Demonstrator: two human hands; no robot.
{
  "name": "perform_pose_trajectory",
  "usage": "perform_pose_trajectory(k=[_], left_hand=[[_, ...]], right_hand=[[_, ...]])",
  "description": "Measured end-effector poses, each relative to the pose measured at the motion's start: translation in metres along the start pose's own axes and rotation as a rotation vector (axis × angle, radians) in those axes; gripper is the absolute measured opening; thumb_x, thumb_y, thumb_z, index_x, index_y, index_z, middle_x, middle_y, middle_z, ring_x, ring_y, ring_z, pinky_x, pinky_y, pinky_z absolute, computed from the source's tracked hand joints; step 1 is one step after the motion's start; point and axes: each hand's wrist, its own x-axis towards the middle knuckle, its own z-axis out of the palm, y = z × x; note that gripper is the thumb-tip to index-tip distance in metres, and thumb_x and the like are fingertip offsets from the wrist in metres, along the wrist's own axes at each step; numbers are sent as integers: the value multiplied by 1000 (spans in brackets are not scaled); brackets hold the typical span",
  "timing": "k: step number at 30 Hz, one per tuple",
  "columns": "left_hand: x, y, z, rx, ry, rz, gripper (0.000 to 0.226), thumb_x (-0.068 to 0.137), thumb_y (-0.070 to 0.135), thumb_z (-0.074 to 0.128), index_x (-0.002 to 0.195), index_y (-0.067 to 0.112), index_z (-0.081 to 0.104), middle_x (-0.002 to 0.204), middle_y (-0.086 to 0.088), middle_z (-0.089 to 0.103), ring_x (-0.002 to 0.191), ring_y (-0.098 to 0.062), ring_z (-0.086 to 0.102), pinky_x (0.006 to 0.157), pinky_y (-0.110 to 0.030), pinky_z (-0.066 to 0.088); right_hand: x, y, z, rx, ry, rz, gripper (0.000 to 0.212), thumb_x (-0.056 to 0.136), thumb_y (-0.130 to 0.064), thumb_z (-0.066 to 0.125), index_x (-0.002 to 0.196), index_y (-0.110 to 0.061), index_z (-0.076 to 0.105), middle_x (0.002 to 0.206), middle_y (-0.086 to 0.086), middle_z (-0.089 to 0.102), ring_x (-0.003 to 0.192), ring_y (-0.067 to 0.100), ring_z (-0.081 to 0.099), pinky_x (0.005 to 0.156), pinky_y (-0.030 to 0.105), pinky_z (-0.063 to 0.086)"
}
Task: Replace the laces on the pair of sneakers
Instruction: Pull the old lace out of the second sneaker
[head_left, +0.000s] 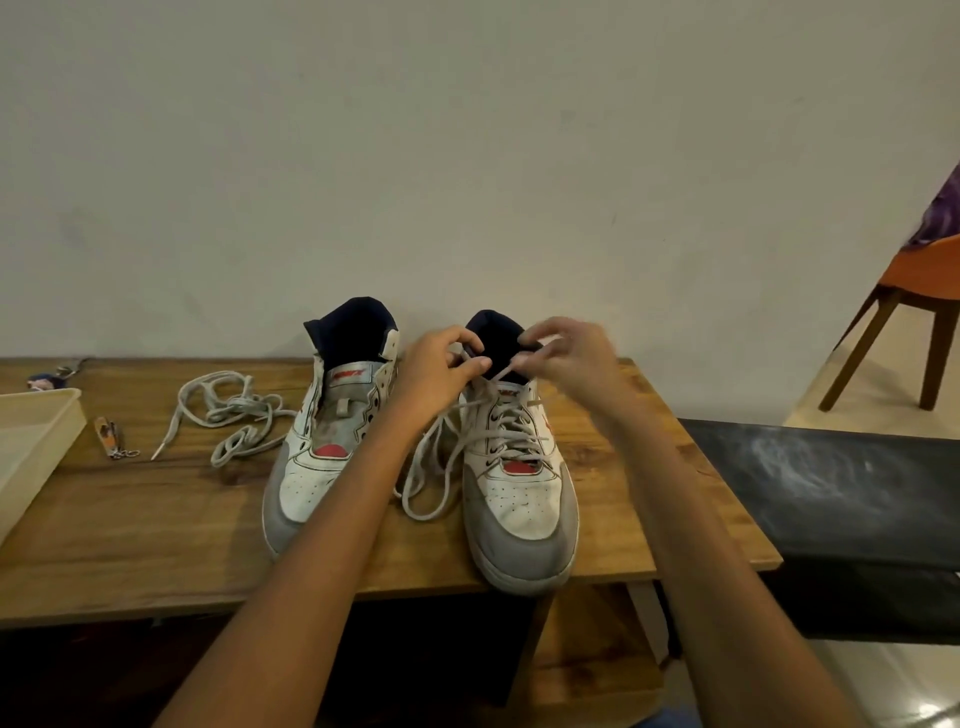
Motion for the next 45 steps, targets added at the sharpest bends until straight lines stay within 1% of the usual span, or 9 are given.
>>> perform_pose_trajectory(k=[3, 5, 14, 23, 27, 34, 38, 41, 45], left_hand=[[0, 1, 2, -19, -5, -4, 14, 87, 17, 64, 101, 14, 61, 81, -16, 71, 77, -26, 68, 68, -26, 51], [1, 1, 4, 12, 7, 5, 12, 87, 18, 64, 98, 17, 61, 80, -18, 70, 78, -30, 67, 72, -33, 52], [2, 2, 5, -2, 4, -1, 13, 87, 17, 64, 99, 15, 60, 79, -20, 69, 76, -33, 66, 76, -39, 53], [0, 2, 4, -25, 9, -19, 15, 88, 19, 62, 102, 16, 61, 76, -5, 70, 74, -22, 69, 70, -30, 53], [-1, 3, 5, -14, 19, -16, 13, 87, 19, 63, 100, 17, 60, 75, -8, 70, 74, -26, 68, 72, -35, 54], [1, 2, 4, -22, 14, -10, 11, 87, 15, 64, 97, 16, 61, 73, -14, 69, 77, -28, 68, 77, -40, 57], [0, 1, 6, 26, 22, 8, 10, 87, 19, 64, 93, 24, 59, 77, -21, 69, 80, -37, 66, 78, -46, 55], [-2, 1, 5, 13, 12, 15, 9, 87, 20, 63, 94, 25, 58, 80, -18, 70, 81, -36, 67, 78, -45, 53], [-3, 2, 5, -14, 21, 18, 9, 88, 18, 63, 94, 22, 59, 81, -22, 69, 80, -36, 66, 75, -39, 54]], right_hand=[[3, -1, -43, 331, 385, 102, 31, 79, -6, 72, 104, -16, 57, 81, 4, 61, 70, 12, 56, 60, 21, 40], [4, 6, -47, 13, 497, 71, 42, 82, -9, 69, 118, -15, 49, 88, 0, 63, 81, 19, 60, 67, 26, 42], [3, 9, 45, -865, -69, -225, 40, 92, -17, 56, 128, -16, 39, 100, 5, 64, 92, 25, 61, 66, 33, 43], [4, -16, -58, 337, 858, -176, 18, 89, -4, 56, 102, -16, 49, 72, -3, 68, 66, 8, 62, 67, 18, 46], [1, -11, -28, -490, 551, -78, 36, 92, -15, 54, 127, -17, 45, 96, -3, 60, 94, 18, 53, 69, 27, 35], [-1, 0, 43, -960, -82, -197, 22, 95, -13, 48, 116, -12, 53, 110, 8, 61, 100, 26, 58, 72, 31, 43], [5, -4, 19, -597, -27, -125, 23, 89, -4, 54, 107, -10, 67, 102, 7, 67, 91, 20, 61, 78, 30, 50], [3, -14, -19, -91, 73, -19, 27, 86, 6, 54, 108, -8, 63, 84, 6, 63, 67, 6, 55, 52, 13, 42], [3, -16, -53, 406, 621, 18, 25, 88, 6, 46, 100, -15, 56, 75, 1, 58, 56, 4, 49, 48, 16, 36]])
